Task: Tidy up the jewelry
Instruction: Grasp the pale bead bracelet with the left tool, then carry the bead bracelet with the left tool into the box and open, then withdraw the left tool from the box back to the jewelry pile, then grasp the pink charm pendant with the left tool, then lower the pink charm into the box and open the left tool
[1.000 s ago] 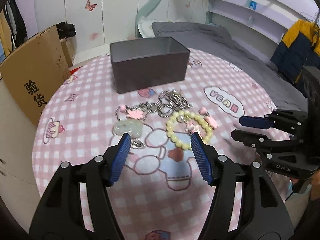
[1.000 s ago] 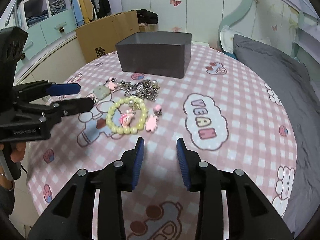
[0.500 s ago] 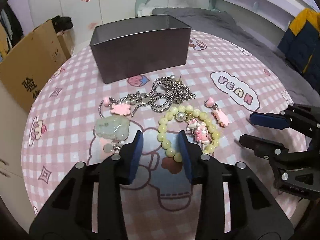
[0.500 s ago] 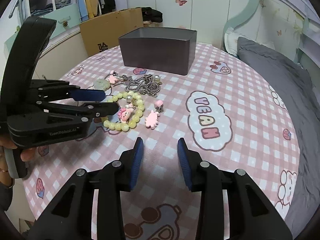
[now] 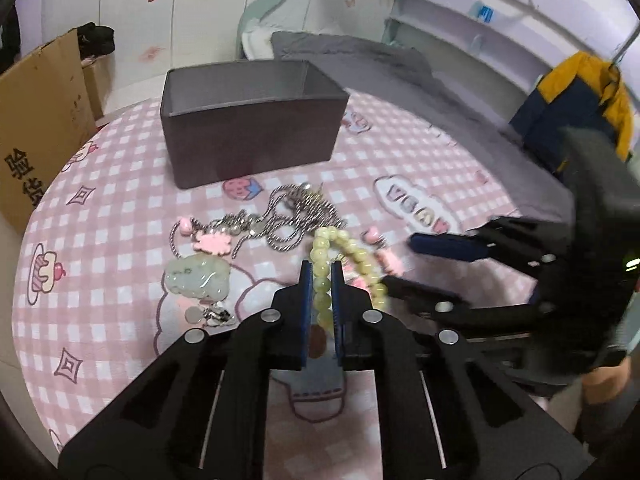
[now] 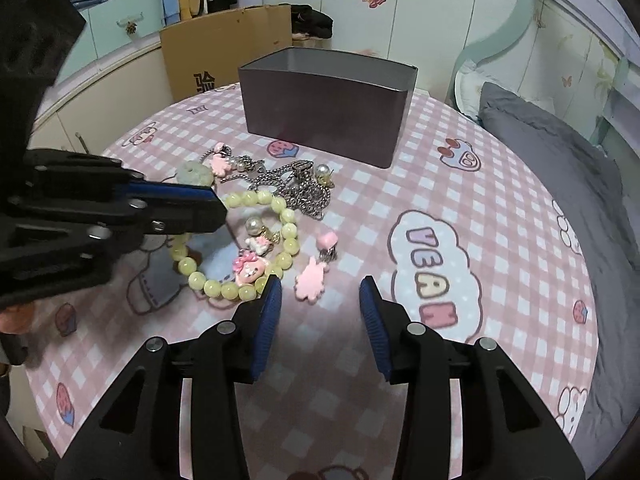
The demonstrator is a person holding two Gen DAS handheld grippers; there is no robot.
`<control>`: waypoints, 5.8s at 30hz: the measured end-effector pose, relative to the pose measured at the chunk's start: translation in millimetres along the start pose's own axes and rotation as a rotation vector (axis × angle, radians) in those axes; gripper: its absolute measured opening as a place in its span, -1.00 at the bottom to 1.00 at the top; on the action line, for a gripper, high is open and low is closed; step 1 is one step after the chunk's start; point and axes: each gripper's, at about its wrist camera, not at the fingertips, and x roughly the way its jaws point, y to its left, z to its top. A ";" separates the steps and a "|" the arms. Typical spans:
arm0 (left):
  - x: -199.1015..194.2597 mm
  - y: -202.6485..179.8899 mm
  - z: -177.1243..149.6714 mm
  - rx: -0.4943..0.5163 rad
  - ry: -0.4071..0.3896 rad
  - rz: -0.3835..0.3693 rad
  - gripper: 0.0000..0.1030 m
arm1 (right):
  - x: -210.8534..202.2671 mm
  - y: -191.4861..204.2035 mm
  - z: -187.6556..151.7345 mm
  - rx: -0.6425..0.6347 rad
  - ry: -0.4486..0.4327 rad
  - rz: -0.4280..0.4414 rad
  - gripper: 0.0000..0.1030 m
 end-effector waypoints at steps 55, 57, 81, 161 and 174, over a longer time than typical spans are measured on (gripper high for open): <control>46.4 82.0 131.9 -0.177 -0.067 -0.052 -0.82 | 42.5 -45.2 132.4 0.162 -0.102 0.162 -0.72; 47.7 82.3 131.2 -0.171 -0.063 -0.049 -0.81 | 45.8 -44.8 132.3 0.161 -0.092 0.164 -0.72; -16.9 64.6 105.1 -0.101 -0.133 -0.014 0.10 | -4.4 -46.8 123.4 0.183 -0.162 0.175 -0.63; -0.3 52.5 116.0 -0.132 -0.008 -0.075 -0.48 | -18.8 -38.2 124.6 0.171 -0.153 0.178 -0.60; 60.1 78.7 128.5 -0.184 0.093 -0.028 -0.47 | 37.9 -52.6 137.8 0.179 -0.067 0.162 -0.60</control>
